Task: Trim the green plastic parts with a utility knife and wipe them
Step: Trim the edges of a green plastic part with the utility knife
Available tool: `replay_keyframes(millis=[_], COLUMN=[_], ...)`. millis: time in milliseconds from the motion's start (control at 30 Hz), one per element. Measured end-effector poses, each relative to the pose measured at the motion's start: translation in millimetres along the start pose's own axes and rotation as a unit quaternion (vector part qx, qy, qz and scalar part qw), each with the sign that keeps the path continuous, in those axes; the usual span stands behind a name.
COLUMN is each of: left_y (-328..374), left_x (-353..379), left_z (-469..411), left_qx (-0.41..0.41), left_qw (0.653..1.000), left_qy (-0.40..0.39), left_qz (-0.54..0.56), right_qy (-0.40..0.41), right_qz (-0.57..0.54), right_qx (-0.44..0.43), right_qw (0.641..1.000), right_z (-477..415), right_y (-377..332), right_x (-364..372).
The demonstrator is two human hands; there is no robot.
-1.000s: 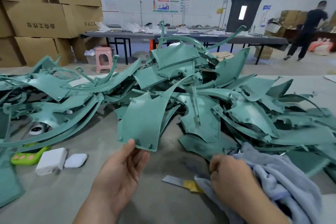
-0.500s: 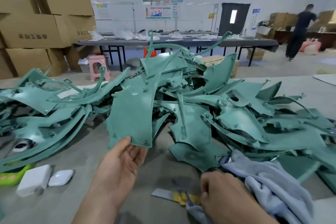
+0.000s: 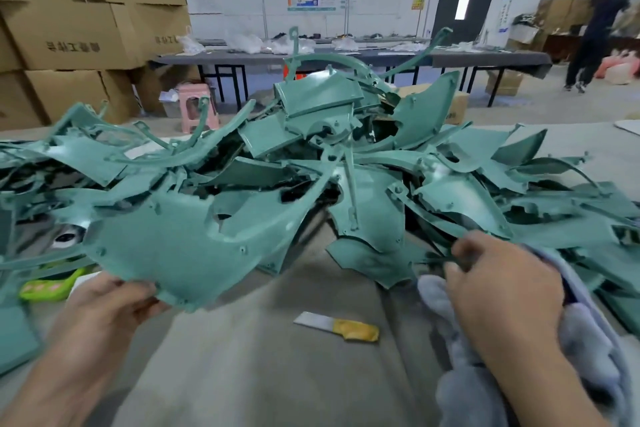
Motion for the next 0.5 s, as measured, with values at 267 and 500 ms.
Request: replay_keyframes(millis=[267,500], left_y=[-8.1,-4.2], left_x=[-14.8,9.7], left_z=[-3.1,17.2], left_qx=[0.090,0.137], left_qw=[0.957,0.926], left_qy=[0.187,0.137], left_qz=[-0.202,-0.325], right_qy=[-0.133,-0.251], right_qz=[-0.043,0.014], right_qx=[-0.226,-0.222], right_qw=[0.964,0.942], right_z=[68.9,65.8], right_y=[-88.8,-76.0], right_x=[40.3,62.7])
Point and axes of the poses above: each hand's wrist, its own z-axis away from the middle knuckle, its own x-axis out of the palm, y = z × x, the point moved 5 cm from there along -z, towards the middle knuckle, and after that the axes turned 6 degrees about z, right-handed, at the moved point
